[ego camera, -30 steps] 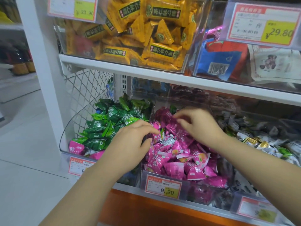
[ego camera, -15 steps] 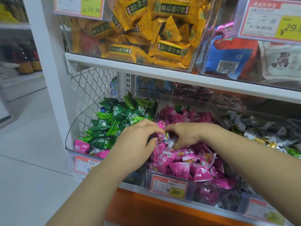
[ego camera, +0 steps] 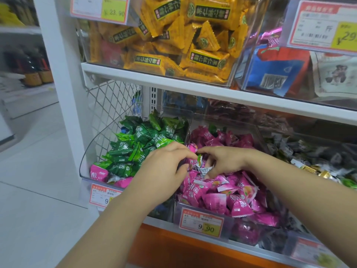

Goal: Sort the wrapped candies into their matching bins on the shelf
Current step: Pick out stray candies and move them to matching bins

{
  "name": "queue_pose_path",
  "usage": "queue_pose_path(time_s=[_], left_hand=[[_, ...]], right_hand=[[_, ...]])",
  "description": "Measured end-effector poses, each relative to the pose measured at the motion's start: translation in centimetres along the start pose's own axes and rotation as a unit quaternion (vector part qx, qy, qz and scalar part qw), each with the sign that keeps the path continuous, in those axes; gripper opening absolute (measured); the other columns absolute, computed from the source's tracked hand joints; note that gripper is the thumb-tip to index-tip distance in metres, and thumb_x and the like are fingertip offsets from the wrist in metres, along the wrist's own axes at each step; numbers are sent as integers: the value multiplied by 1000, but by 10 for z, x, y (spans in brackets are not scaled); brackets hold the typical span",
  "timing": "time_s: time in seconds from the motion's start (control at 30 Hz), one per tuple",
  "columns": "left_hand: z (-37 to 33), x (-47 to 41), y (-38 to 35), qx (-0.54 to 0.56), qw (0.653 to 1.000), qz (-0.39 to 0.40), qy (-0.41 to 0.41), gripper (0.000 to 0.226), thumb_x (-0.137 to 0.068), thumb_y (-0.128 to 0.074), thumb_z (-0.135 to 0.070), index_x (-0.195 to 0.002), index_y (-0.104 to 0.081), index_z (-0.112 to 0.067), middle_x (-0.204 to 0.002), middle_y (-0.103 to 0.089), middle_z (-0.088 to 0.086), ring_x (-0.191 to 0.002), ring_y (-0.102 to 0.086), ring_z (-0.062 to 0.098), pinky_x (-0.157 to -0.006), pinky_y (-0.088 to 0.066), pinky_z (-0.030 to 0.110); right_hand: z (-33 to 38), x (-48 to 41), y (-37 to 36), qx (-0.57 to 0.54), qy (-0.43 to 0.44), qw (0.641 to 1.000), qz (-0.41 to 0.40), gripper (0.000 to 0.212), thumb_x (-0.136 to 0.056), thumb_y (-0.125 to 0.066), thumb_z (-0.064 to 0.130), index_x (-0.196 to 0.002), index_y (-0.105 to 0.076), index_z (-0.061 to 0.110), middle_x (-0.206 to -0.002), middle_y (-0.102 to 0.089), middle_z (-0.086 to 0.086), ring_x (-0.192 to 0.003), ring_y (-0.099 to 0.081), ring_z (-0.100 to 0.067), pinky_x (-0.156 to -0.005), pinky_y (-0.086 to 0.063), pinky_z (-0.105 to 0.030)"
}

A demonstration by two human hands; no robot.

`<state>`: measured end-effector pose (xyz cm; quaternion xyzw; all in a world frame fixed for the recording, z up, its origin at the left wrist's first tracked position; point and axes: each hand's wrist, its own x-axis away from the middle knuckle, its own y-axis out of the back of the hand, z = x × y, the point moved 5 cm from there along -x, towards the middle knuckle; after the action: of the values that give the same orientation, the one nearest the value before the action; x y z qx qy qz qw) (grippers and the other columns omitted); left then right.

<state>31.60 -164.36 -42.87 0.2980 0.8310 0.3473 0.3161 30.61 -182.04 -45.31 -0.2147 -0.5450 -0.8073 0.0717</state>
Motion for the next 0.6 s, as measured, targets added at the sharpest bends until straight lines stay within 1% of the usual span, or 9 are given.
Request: queue_pose_path(time_s=[0.07, 0.13, 0.2, 0.27, 0.37, 0.43, 0.53, 0.57, 0.6], left_hand=[[0, 0, 0, -5, 1000, 0, 0, 29, -92, -54, -19, -116, -63, -33, -117, -51, -21, -112, -50, 6, -106, -35, 38], [0, 1, 0, -7, 1000, -2, -2, 29, -92, -55, -18, -115, -64, -32, -112, -48, -23, -112, -51, 6, -106, -35, 38], [-1, 1, 0, -8, 1000, -3, -3, 29, -92, -55, -18, -115, -64, -32, -110, -46, -25, -112, -50, 5, -106, -34, 38], [-1, 1, 0, -8, 1000, -3, -4, 29, -92, -55, -18, -115, -64, -32, -109, -45, -26, -111, -50, 5, -106, -34, 38], [0, 1, 0, -5, 1000, -3, -5, 28, -92, -55, -18, -115, -64, -32, -109, -45, -26, -111, -50, 5, -106, -34, 38], [0, 1, 1, -5, 1000, -2, -5, 29, -93, -54, -19, -116, -63, -32, -109, -45, -25, -111, -50, 5, -106, -34, 37], [-1, 0, 1, -2, 1000, -1, -7, 28, -93, -54, -19, -117, -63, -32, -109, -45, -25, -111, -50, 5, -106, -34, 36], [0, 0, 1, -3, 1000, -1, -8, 29, -93, -54, -19, -117, -63, -32, -110, -45, -25, -111, -50, 4, -106, -34, 36], [0, 0, 1, -4, 1000, -1, -9, 29, -93, -54, -19, -117, -63, -32, -110, -45, -25, -111, -50, 4, -106, -35, 36]], right_hand=[[-1, -4, -1, -17, -4, 1000, -3, 85, -81, -72, 12, -149, -21, 22, -108, -63, -9, -67, -52, -11, -56, -41, -19], [-1, -8, 0, -29, -11, 999, -16, 79, -80, -71, 9, -146, -28, 21, -109, -64, -13, -65, -52, -14, -54, -41, -23], [-1, -10, 0, -38, -18, 999, -33, 72, -79, -71, 8, -141, -36, 20, -109, -65, -16, -65, -52, -18, -55, -42, -27], [1, -10, -1, -33, -22, 999, -37, 70, -79, -71, 7, -139, -37, 19, -112, -63, -16, -69, -53, -19, -58, -44, -29], [7, -10, -2, 9, -15, 1000, -26, 74, -79, -72, 9, -141, -33, 16, -113, -62, -11, -75, -56, -17, -61, -46, -26], [8, -10, -1, 5, -9, 999, -40, 66, -78, -73, 7, -135, -40, 13, -104, -63, -5, -69, -54, -12, -56, -44, -20], [3, -6, 0, -40, 1, 995, -92, 54, -75, -75, 5, -123, -49, 9, -90, -64, -2, -70, -59, -15, -57, -47, -22], [1, -3, 3, -59, 6, 991, -118, 51, -74, -75, 4, -119, -50, 8, -90, -66, -3, -72, -61, -16, -58, -48, -24], [0, 1, 7, -77, 12, 986, -147, 48, -74, -75, 4, -116, -51, 9, -92, -68, -4, -70, -61, -15, -56, -47, -21]])
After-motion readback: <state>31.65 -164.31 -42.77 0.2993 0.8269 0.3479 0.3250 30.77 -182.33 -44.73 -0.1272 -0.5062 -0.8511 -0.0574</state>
